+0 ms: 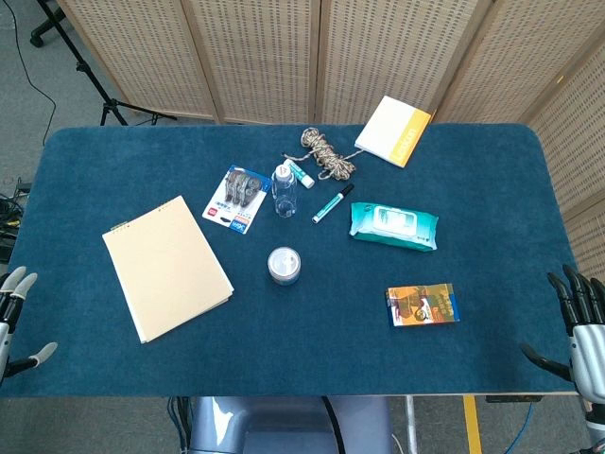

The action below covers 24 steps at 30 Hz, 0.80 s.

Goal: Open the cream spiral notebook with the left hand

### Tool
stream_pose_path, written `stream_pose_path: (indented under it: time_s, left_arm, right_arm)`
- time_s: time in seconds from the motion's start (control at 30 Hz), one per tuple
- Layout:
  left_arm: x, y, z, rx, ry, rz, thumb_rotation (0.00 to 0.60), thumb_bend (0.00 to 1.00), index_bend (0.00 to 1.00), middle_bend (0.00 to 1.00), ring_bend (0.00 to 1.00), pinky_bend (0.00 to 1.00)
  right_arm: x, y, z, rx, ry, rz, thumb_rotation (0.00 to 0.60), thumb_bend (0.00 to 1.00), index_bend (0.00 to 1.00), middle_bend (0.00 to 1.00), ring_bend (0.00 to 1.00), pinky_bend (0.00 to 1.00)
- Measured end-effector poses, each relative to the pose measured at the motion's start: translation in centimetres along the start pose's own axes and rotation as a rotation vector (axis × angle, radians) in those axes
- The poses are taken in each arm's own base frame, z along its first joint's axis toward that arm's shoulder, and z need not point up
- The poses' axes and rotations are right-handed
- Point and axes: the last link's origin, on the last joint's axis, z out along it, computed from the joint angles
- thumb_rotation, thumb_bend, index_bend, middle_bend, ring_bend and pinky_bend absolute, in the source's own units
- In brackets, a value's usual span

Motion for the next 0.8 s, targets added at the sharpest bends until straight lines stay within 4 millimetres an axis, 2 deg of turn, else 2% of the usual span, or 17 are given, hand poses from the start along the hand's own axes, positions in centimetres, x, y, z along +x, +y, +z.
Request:
stream_pose_path:
  time_s: [0.2, 0.4, 0.5, 0.7, 0.8]
  left_arm:
    - [-0.2, -0.1, 0.3, -0.011, -0.017, 0.004, 0.600, 0.00, 0.00, 0.00, 0.00, 0.00]
    - [-1.4, 0.7, 1.3, -0.095, -0.044, 0.004, 0.600, 0.00, 0.00, 0.00, 0.00, 0.00]
    - [-2.6, 1.2, 1.8, -0.153, -0.061, 0.013, 0.600, 0.00, 0.00, 0.00, 0.00, 0.00]
    - [-6.6, 2.9, 2.3, -0.290, -0.152, 0.013, 0.600, 0.02, 0.00, 0.00, 0.00, 0.00]
    - [-8.1, 3.6, 2.4, -0.323, -0.175, 0.016, 0.600, 0.07, 0.01, 0.00, 0.00, 0.00]
  right_arm:
    - [-0.3, -0.2, -0.1, 0.010, -0.018, 0.007, 0.600, 0.00, 0.00, 0.00, 0.00, 0.00]
    - [-0.3, -0.3, -0.2, 0.011, -0.023, 0.026, 0.600, 0.00, 0.00, 0.00, 0.00, 0.00]
    - [-0.3, -0.5, -0.2, 0.019, -0.027, 0.029, 0.600, 0.00, 0.00, 0.00, 0.00, 0.00]
    - [-0.3, -0.5, -0.3, 0.022, -0.036, 0.041, 0.600, 0.00, 0.00, 0.00, 0.00, 0.00]
    - [-0.2, -0.4, -0.2, 0.020, -0.036, 0.049, 0.600, 0.00, 0.00, 0.00, 0.00, 0.00]
